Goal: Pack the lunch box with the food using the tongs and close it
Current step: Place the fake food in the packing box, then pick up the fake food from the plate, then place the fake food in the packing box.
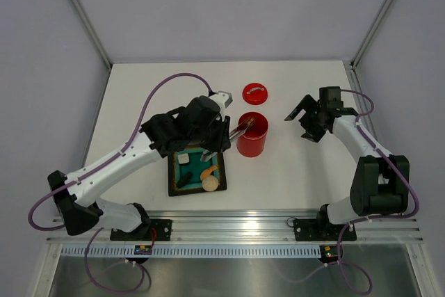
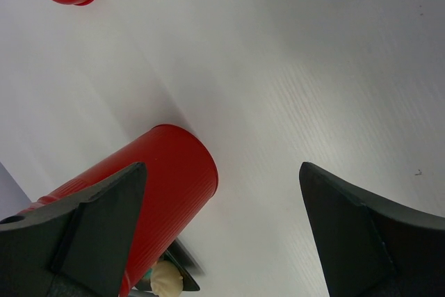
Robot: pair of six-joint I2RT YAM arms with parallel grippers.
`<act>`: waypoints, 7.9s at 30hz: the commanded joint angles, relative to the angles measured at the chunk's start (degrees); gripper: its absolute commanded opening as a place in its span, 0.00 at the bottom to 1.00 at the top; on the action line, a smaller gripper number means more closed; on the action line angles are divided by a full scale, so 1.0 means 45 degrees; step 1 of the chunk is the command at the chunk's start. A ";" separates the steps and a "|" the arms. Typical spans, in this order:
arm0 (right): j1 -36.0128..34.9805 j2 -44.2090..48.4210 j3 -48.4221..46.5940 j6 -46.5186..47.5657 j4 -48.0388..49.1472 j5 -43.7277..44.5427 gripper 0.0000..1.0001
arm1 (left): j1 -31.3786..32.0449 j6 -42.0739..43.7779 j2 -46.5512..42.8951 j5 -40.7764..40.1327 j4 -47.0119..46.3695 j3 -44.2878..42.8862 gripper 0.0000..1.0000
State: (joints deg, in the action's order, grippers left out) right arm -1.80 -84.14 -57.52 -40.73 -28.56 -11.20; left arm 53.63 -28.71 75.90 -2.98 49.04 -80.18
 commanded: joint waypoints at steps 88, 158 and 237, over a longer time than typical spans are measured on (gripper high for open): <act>0.0029 0.2037 -0.0285 0.1434 -0.1096 0.0985 0.99 | 0.0212 -0.1804 -0.6945 0.1385 0.3986 0.5044 0.40; 0.0010 0.2350 0.0164 0.1258 -0.0881 0.0751 0.99 | 0.0290 -0.1140 -0.6320 0.0722 0.5118 0.3171 0.00; 0.0010 0.2467 0.0321 0.1239 -0.0939 0.0693 0.99 | 0.0173 0.0950 0.0419 0.1014 -0.0780 0.0123 0.42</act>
State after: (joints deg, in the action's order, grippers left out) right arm -1.80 -73.25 -55.99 -35.35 -33.08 -8.08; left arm 54.57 -25.28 78.28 -0.49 49.10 -79.81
